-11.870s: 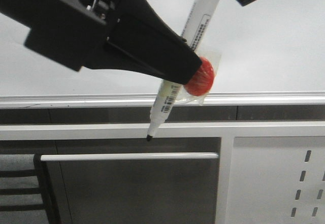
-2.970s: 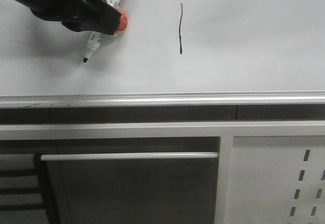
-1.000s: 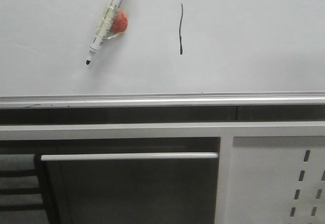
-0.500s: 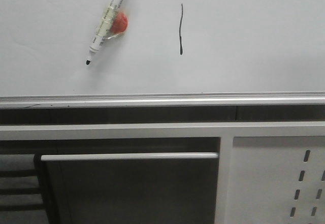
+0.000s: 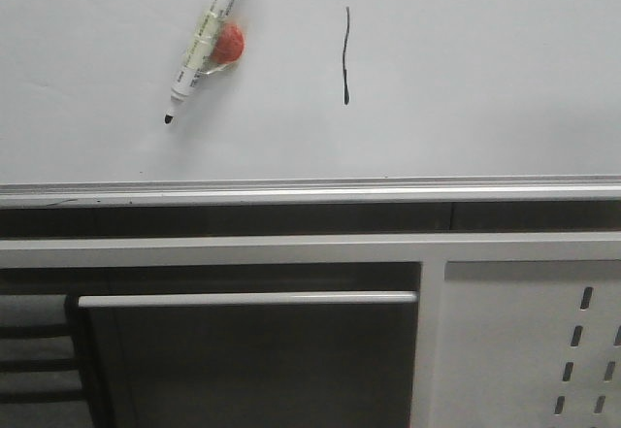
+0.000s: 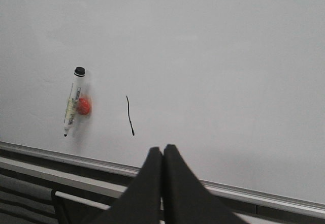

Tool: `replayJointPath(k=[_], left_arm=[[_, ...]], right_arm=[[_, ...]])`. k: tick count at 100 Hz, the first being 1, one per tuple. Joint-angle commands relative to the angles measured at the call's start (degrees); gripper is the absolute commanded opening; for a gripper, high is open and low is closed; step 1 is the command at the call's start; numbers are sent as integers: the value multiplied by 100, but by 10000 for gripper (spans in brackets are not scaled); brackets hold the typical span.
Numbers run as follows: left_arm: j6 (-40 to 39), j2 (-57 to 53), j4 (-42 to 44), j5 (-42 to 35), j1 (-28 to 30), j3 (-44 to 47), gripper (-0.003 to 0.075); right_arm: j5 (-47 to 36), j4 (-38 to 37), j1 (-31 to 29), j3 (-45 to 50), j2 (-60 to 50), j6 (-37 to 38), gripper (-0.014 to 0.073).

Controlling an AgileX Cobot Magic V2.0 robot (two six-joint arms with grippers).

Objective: Write number 1 on whiteboard

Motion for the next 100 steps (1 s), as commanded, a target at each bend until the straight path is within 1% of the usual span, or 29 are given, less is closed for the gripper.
replayJointPath(k=[1,8,11,13,17,18,19,20,23,30,34,37,41,53,58,63,70,75,87,94,100], left_arm=[[-60,65,-398,198,-5,-131,-20],[-179,65,-292,-23,-5,-120,-20],[-506,76,-107,-139,-5,-85,-20],[-705,88,163,-209,11,-62,-20],[-1493,116,1012,-302,100,30,-20],[-1799,129,1180,-300,143,68,-20],[-1958,144,1538,-314,165,88,-20],[-2119,145,1720,-315,189,109,-20],[-2935,201,2645,-304,322,217,-20],[-4488,280,4153,-212,634,433,-20],[-5108,304,4708,-78,813,543,-20],[-5628,304,5218,160,1019,654,-20],[-6123,304,5676,407,1240,761,-20],[-8218,250,7357,1043,2052,1111,-20],[-8905,166,8069,1358,2288,1197,-20],[-9455,63,8590,1679,2475,1270,-20],[-10073,-92,9170,2067,2678,1344,-20],[-10302,-192,9365,2164,2785,1419,-20],[-10371,-348,9374,2026,2998,1709,-20],[-10565,-348,9374,1892,3078,1898,-20],[-10606,-348,9410,2118,3100,1898,-20]], right_arm=[[-289,199,-17,-147,-7,-30,-64],[-289,199,-17,-147,-7,-30,-64],[-289,199,-17,-147,-7,-30,-64],[-289,199,-17,-147,-7,-30,-64],[-289,199,-17,-147,-7,-30,-64],[-289,199,-17,-147,-7,-30,-64],[-289,199,-17,-147,-7,-30,-64],[-289,199,-17,-147,-7,-30,-64],[-289,199,-17,-147,-7,-30,-64],[-289,199,-17,-147,-7,-30,-64],[-289,199,-17,-147,-7,-30,-64],[-289,199,-17,-147,-7,-30,-64],[-289,199,-17,-147,-7,-30,-64],[-289,199,-17,-147,-7,-30,-64],[-289,199,-17,-147,-7,-30,-64],[-289,199,-17,-147,-7,-30,-64],[-289,199,-17,-147,-7,-30,-64],[-289,199,-17,-147,-7,-30,-64],[-289,199,-17,-147,-7,-30,-64],[-300,199,-17,-147,-7,-30,-64],[-299,199,-17,-147,-7,-30,-64]])
